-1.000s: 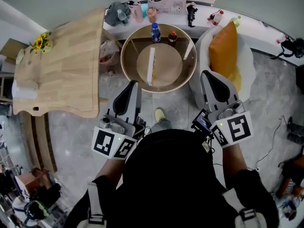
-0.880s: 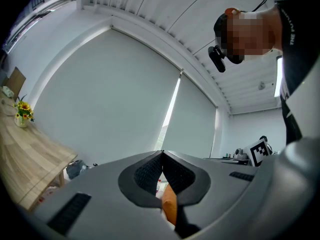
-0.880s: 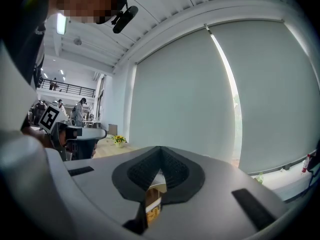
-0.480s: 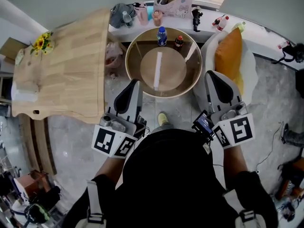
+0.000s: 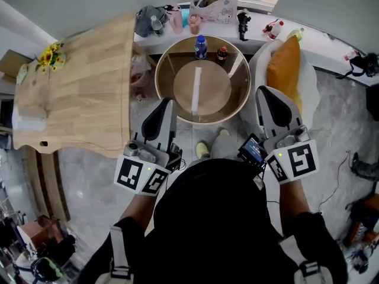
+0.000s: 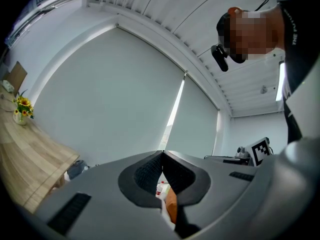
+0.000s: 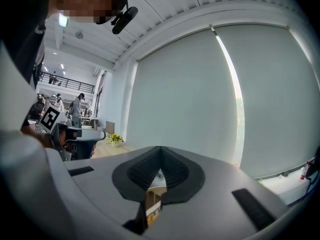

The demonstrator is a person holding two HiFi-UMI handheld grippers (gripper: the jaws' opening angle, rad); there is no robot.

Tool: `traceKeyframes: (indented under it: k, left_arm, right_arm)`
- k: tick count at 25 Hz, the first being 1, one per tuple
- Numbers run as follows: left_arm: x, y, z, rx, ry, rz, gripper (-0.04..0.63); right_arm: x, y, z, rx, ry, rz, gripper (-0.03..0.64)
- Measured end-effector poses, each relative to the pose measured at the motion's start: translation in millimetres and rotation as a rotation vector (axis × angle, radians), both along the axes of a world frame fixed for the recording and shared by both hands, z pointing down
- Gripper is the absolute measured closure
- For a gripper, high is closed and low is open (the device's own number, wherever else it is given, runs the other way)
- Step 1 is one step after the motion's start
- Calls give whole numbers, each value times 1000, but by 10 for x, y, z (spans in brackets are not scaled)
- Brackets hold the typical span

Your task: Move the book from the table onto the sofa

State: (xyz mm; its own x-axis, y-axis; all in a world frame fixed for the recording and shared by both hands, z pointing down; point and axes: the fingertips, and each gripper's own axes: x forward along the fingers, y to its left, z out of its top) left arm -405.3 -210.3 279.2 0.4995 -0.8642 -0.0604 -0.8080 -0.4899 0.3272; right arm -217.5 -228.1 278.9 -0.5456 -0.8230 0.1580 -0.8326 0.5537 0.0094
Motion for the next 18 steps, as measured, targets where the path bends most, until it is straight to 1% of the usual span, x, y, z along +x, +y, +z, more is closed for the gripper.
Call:
traceKeyframes:
  k: [5, 8, 13, 18]
  left_arm:
    - [17, -105, 47, -14, -8, -1, 583]
    - [53, -228, 82, -28, -12, -8, 583]
    - [190, -456, 147, -41, 2, 7, 583]
    - [333, -786, 374, -93, -20, -9, 583]
  right_arm:
    - [-4, -134, 22, -1, 7, -19, 607]
    - [52, -268, 63, -24, -5, -16, 607]
    - [145, -571, 105, -32, -26, -31, 607]
    - [280, -908, 215, -51, -37, -46, 607]
